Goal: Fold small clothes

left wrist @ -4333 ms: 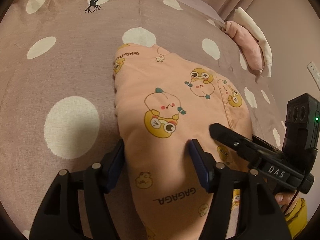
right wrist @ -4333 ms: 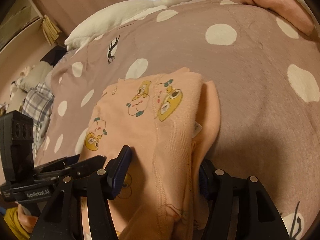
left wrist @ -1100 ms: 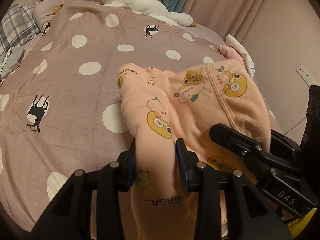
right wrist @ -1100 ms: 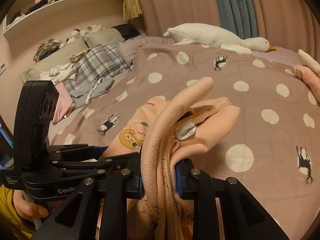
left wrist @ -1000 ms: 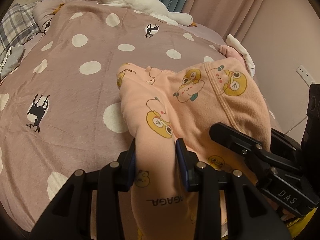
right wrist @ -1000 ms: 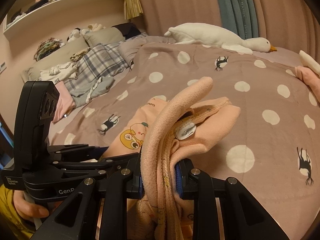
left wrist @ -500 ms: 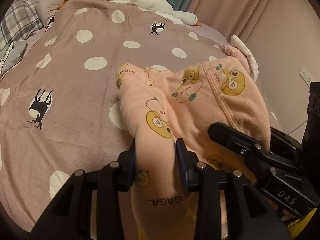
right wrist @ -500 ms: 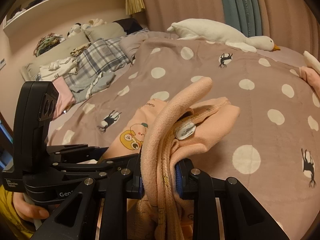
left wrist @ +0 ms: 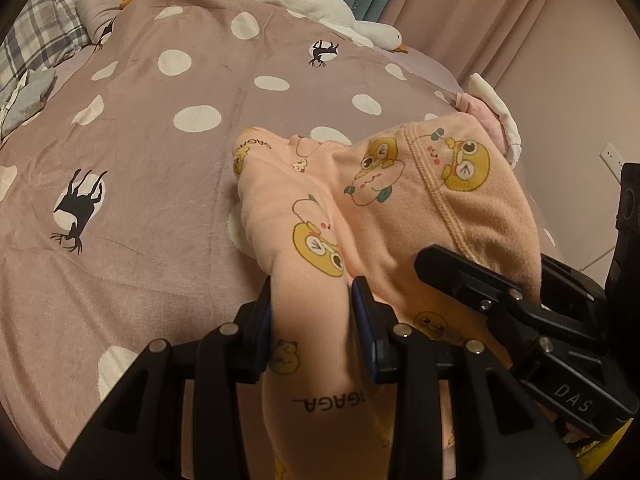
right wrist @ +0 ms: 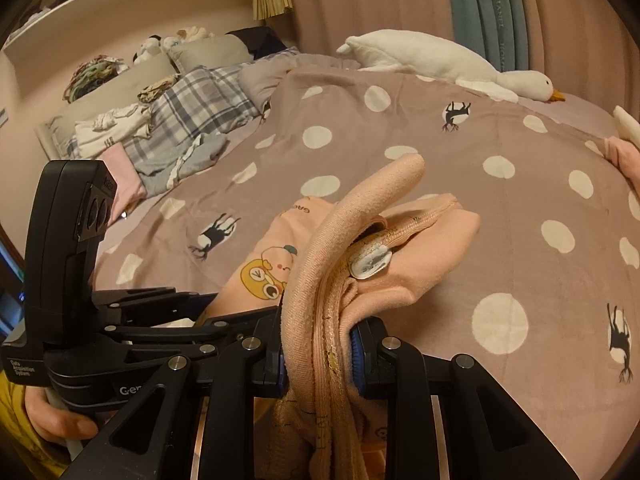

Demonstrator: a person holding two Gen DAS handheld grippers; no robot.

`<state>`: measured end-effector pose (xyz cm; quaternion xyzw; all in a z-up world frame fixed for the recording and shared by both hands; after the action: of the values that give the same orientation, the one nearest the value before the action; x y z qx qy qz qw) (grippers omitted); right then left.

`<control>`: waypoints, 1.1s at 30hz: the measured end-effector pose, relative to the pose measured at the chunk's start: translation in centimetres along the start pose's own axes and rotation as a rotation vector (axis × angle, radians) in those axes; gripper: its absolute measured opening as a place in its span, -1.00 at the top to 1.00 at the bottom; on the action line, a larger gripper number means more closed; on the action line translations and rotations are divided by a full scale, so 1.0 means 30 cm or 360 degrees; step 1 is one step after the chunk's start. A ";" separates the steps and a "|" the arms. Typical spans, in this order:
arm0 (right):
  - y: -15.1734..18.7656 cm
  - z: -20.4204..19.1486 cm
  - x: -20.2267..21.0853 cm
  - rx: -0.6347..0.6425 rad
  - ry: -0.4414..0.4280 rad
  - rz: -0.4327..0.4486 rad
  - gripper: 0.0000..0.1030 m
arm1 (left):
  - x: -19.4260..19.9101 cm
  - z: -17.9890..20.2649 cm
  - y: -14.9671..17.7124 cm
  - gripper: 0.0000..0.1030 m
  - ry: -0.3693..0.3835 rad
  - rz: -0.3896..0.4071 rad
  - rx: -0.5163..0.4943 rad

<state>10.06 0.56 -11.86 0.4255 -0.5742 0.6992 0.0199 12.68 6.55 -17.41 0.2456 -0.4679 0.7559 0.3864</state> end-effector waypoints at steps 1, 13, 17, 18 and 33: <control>0.000 -0.002 -0.004 0.0002 -0.0003 -0.0004 0.49 | -0.002 -0.005 -0.001 0.33 -0.0001 -0.0001 0.0005; -0.009 -0.014 -0.038 0.0007 -0.0019 -0.0025 0.49 | -0.017 -0.034 -0.010 0.33 -0.0011 0.0000 0.0035; -0.010 -0.015 -0.051 0.0008 -0.0023 -0.0039 0.49 | -0.025 -0.037 -0.013 0.33 -0.0011 -0.0008 0.0043; -0.010 -0.017 -0.052 0.0008 -0.0024 -0.0041 0.49 | -0.027 -0.038 -0.013 0.33 -0.0011 -0.0009 0.0045; -0.013 -0.014 -0.073 0.0019 -0.0013 -0.0044 0.49 | -0.043 -0.042 -0.026 0.33 -0.0012 -0.0015 0.0044</control>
<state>11.41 2.05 -12.90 0.4365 -0.5641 0.7005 0.0245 14.06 7.42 -18.51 0.2559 -0.4577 0.7596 0.3848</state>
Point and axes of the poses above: each gripper's, at about its wrist camera, not at the fingertips, and x roughly against the way its jaws point, z to its right, y to its underside, the point moved 8 cm from there along -x, roughly the way its jaws point, and after that the axes turned 10 degrees about x, right-handed, at the moved point
